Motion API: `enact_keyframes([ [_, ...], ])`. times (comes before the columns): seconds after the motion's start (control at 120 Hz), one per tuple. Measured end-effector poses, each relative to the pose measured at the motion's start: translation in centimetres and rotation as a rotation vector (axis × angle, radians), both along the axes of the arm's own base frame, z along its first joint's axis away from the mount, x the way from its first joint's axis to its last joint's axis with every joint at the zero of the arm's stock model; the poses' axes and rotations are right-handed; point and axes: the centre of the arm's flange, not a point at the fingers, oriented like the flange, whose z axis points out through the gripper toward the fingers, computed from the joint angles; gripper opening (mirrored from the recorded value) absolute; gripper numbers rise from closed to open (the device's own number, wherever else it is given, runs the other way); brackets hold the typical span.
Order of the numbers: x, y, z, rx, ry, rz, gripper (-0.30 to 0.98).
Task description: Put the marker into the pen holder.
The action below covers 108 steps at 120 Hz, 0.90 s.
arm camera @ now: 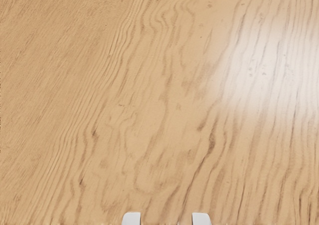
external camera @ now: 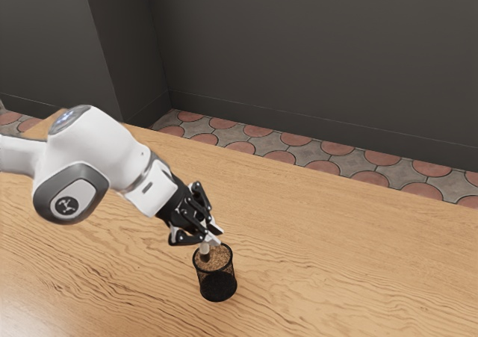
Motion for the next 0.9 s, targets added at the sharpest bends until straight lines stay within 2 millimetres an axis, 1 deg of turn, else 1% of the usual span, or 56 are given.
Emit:
enact_keyframes([
  [0.117, 1.1, 0.8, -1.7, -0.007, 0.003, 0.041, -0.04],
  [0.2, 1.3, 0.5, -2.1, -0.017, -0.021, 0.048, -0.04],
  [0.433, 2.7, 1.5, -4.9, -0.030, -0.045, 0.101, -0.04],
  [0.542, 3.3, 1.9, -6.6, -0.054, -0.037, 0.119, -0.04],
  [0.658, 3.9, 2.5, -7.5, -0.072, -0.050, 0.127, -0.04],
  [0.717, 4.0, 2.8, -8.2, -0.079, -0.046, 0.131, -0.04],
  [0.8, 4.0, 3.0, -8.6, -0.087, -0.049, 0.133, -0.04],
  [0.9, 3.5, 3.1, -9.8, -0.092, -0.029, 0.131, -0.03],
])
